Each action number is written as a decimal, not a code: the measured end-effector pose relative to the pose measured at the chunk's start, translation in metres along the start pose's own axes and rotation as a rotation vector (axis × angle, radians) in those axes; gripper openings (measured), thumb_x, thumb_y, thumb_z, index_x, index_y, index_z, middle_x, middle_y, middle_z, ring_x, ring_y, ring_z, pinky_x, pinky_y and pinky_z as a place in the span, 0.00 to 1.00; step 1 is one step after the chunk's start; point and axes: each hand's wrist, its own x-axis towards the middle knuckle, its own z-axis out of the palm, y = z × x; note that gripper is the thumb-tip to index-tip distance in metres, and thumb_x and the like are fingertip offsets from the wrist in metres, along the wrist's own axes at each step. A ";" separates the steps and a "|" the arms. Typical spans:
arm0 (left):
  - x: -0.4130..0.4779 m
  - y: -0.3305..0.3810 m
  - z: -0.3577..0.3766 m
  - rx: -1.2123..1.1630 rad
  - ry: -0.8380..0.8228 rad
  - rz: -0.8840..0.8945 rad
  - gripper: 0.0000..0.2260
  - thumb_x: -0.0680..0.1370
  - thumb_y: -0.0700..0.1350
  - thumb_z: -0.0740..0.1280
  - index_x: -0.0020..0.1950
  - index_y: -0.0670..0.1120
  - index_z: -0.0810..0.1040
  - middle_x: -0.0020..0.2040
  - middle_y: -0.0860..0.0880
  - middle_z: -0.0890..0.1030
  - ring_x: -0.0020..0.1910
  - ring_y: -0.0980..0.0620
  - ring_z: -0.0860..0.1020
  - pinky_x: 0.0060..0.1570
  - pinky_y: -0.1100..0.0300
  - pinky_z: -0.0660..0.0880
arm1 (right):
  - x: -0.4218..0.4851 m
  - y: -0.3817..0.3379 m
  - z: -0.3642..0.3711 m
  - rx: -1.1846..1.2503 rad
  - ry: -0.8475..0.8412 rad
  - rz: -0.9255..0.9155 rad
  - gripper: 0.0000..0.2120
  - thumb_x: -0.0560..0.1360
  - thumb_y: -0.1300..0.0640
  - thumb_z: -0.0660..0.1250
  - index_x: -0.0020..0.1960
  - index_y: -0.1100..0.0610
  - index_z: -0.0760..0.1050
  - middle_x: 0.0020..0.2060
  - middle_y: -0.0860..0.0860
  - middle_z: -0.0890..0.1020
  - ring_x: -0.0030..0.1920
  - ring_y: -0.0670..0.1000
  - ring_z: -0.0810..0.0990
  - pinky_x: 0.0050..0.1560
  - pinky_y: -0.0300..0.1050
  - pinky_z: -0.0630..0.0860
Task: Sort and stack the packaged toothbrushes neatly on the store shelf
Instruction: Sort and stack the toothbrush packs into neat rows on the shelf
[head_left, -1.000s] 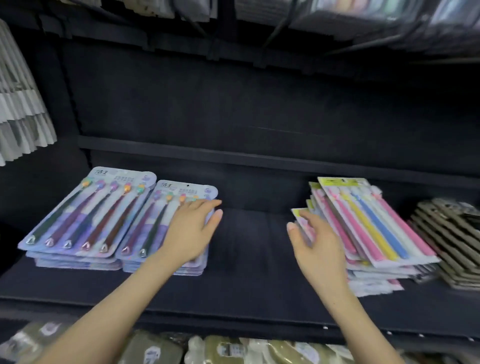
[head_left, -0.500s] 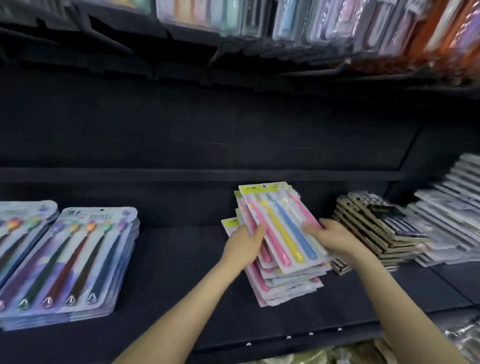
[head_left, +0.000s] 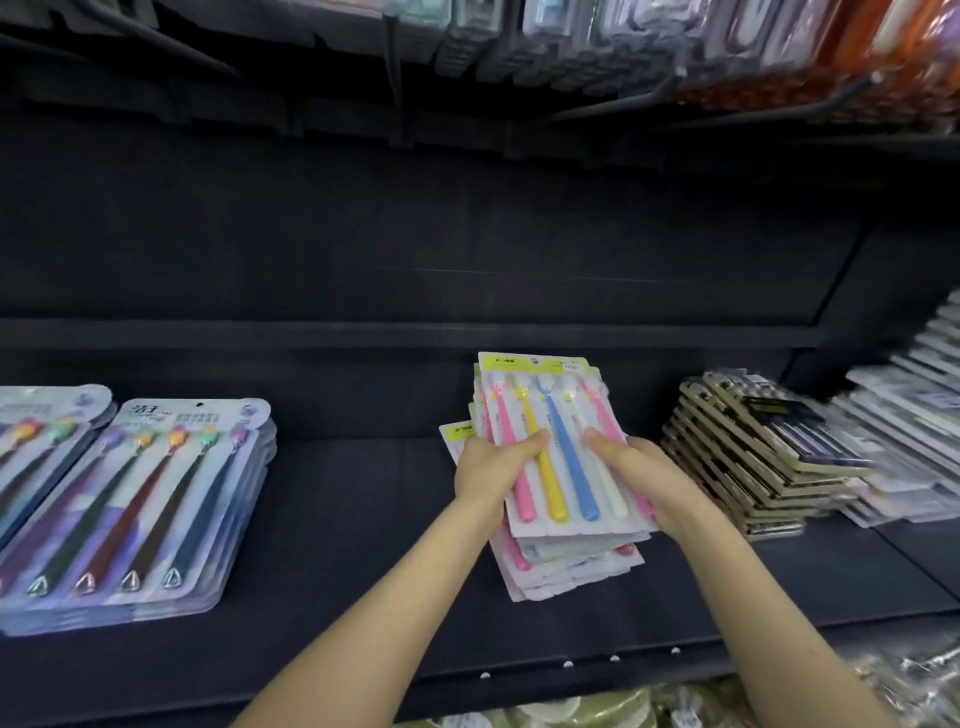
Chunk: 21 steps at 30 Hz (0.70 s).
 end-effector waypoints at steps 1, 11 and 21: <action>-0.003 -0.002 0.000 -0.016 0.013 0.027 0.16 0.68 0.45 0.78 0.53 0.45 0.81 0.47 0.47 0.85 0.48 0.47 0.83 0.54 0.47 0.79 | -0.003 0.002 0.002 -0.001 -0.004 -0.022 0.22 0.75 0.48 0.70 0.63 0.59 0.74 0.53 0.53 0.84 0.51 0.54 0.84 0.55 0.53 0.79; -0.073 -0.004 -0.078 0.013 -0.136 0.382 0.31 0.59 0.48 0.81 0.60 0.50 0.74 0.53 0.49 0.84 0.51 0.49 0.83 0.44 0.57 0.80 | -0.060 -0.002 0.030 0.313 -0.174 -0.372 0.30 0.63 0.56 0.78 0.63 0.53 0.72 0.52 0.53 0.84 0.50 0.54 0.84 0.43 0.46 0.82; -0.080 -0.018 -0.189 0.401 0.004 0.411 0.32 0.68 0.39 0.77 0.61 0.59 0.64 0.60 0.62 0.72 0.55 0.74 0.73 0.48 0.78 0.71 | -0.057 0.044 0.135 0.070 -0.275 -0.414 0.51 0.61 0.45 0.77 0.77 0.50 0.54 0.70 0.43 0.69 0.70 0.43 0.68 0.68 0.43 0.69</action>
